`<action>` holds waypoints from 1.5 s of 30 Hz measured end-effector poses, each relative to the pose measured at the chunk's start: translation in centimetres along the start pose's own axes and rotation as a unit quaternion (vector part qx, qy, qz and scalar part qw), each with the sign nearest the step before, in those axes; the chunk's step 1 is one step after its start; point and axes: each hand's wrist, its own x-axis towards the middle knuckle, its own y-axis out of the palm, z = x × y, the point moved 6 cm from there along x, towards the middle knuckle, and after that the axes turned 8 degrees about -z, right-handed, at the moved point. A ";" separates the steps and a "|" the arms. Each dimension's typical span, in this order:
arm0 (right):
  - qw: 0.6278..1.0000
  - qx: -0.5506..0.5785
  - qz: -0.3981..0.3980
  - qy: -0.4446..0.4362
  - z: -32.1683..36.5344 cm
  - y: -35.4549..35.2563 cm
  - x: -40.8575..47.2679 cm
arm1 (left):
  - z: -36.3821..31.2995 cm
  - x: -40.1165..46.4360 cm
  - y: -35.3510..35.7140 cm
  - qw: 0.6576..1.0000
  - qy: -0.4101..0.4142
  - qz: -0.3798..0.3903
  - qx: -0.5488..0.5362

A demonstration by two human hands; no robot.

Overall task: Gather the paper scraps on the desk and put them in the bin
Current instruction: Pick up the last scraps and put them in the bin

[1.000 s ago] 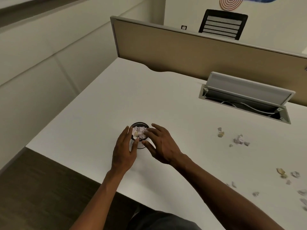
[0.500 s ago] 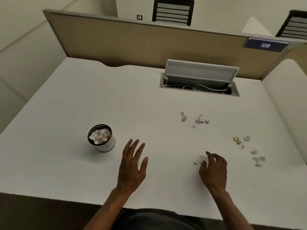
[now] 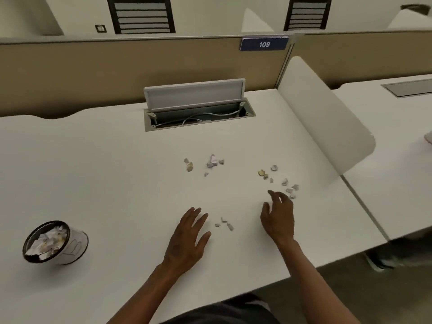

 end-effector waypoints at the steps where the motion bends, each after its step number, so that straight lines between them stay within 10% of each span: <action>1: 0.999 -0.029 -0.005 0.013 -1.5 -0.7 1.8 | -0.2 0.5 0.2 1.000 0.001 -0.005 -0.005; 24: 0.978 -0.159 0.105 -0.082 -5.3 0.7 9.5 | 4.2 1.7 2.4 0.985 -0.064 -0.038 0.152; 45: 0.953 -0.026 0.143 -0.267 0.1 3.0 7.2 | 3.3 1.6 2.2 0.981 -0.086 -0.061 0.165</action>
